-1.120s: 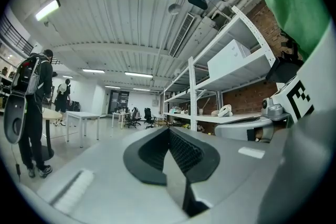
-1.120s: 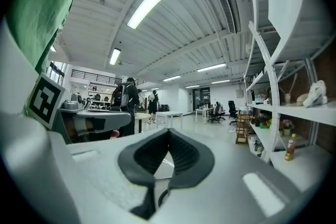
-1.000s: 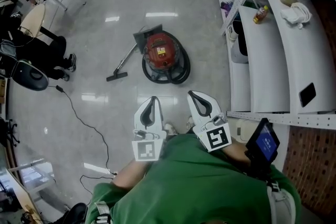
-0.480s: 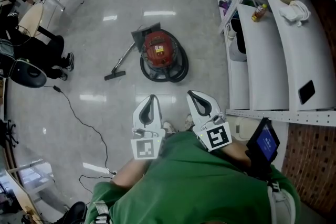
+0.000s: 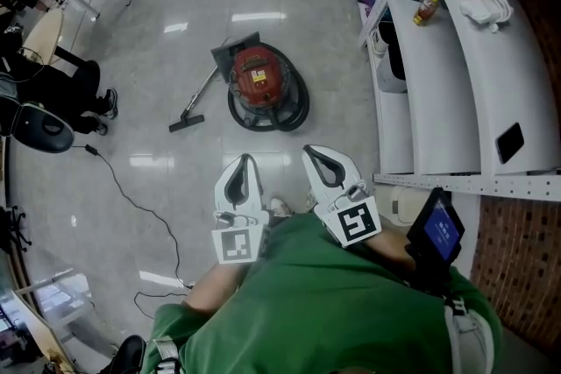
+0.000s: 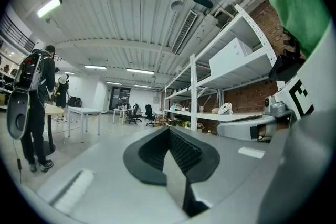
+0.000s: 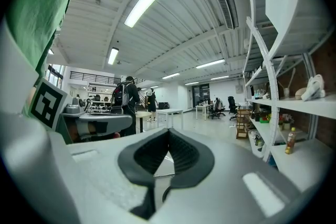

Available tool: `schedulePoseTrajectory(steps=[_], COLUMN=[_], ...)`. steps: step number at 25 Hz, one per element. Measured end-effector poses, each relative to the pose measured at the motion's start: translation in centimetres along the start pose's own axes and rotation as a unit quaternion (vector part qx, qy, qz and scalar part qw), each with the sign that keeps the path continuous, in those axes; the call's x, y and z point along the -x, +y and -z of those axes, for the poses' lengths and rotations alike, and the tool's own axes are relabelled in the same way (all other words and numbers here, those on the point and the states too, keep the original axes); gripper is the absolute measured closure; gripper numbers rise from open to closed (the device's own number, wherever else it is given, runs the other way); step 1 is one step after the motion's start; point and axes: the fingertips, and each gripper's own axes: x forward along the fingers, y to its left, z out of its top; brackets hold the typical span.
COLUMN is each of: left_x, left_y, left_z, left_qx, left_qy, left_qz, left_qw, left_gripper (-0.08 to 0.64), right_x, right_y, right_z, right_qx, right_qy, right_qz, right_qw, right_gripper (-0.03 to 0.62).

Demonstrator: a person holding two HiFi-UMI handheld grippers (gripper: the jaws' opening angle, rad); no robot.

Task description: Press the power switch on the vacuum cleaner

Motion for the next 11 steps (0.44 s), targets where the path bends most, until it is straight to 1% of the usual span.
schedulePoseTrajectory(steps=[11], left_x=[-0.2], left_y=[0.33], left_z=[-0.24], left_qx=[0.003], left_qy=[0.002], left_qz=[-0.001], left_qw=[1.0], left_gripper=[0.554], right_x=[-0.37], right_y=[0.01], right_z=[-0.43], right_qx=[0.002], right_qy=[-0.001], right_qz=[0.001], right_qw=[1.0], right_gripper=[0.595])
